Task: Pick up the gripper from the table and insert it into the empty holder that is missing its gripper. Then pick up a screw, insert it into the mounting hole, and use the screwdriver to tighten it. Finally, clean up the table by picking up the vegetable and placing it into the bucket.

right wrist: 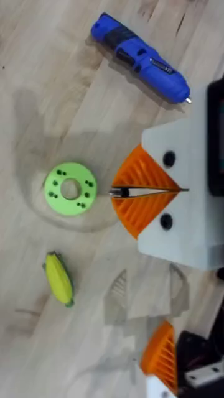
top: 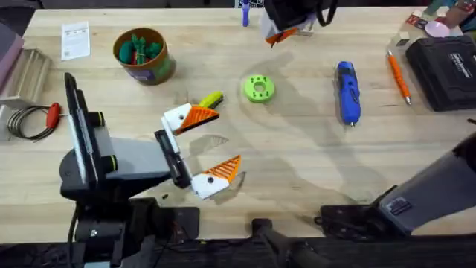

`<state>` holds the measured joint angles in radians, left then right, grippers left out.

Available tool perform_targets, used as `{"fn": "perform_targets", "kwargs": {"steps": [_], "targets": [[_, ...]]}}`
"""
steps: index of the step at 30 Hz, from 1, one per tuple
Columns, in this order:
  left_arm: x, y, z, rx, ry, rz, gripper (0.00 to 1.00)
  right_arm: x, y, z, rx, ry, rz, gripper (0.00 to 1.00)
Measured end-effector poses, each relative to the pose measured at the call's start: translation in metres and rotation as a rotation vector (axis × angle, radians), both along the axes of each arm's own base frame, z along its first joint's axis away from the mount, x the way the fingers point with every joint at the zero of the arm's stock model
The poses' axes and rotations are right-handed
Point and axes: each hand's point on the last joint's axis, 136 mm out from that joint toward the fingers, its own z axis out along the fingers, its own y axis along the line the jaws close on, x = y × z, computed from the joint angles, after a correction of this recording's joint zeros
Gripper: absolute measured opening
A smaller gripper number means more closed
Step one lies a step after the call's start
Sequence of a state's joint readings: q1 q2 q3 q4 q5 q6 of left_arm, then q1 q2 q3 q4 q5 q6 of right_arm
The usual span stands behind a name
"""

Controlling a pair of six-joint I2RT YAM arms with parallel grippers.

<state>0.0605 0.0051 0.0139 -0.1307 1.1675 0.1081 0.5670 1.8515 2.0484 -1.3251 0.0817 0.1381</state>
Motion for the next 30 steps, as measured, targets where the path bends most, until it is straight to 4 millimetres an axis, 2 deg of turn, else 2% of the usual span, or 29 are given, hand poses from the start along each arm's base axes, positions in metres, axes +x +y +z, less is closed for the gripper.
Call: {"fn": "perform_targets", "kwargs": {"steps": [5,10,16,23,30], "targets": [[0.000,0.000,0.000,0.000,0.000,0.000,0.986,-0.021,0.019,0.020,0.001,-0.012,0.083,0.006],[0.000,0.000,0.000,0.000,0.000,0.000,0.987,-0.038,0.042,0.031,0.016,-0.034,0.159,0.006],[0.000,0.000,0.000,0.000,0.000,0.000,0.987,-0.062,0.070,0.032,0.017,-0.039,0.261,0.006],[0.000,0.000,0.000,0.000,0.000,0.000,0.985,-0.100,0.106,0.033,0.013,-0.049,0.423,0.006],[0.000,0.000,0.000,0.000,0.000,0.000,0.986,-0.135,0.149,0.040,0.078,-0.085,0.583,0.006]]}}
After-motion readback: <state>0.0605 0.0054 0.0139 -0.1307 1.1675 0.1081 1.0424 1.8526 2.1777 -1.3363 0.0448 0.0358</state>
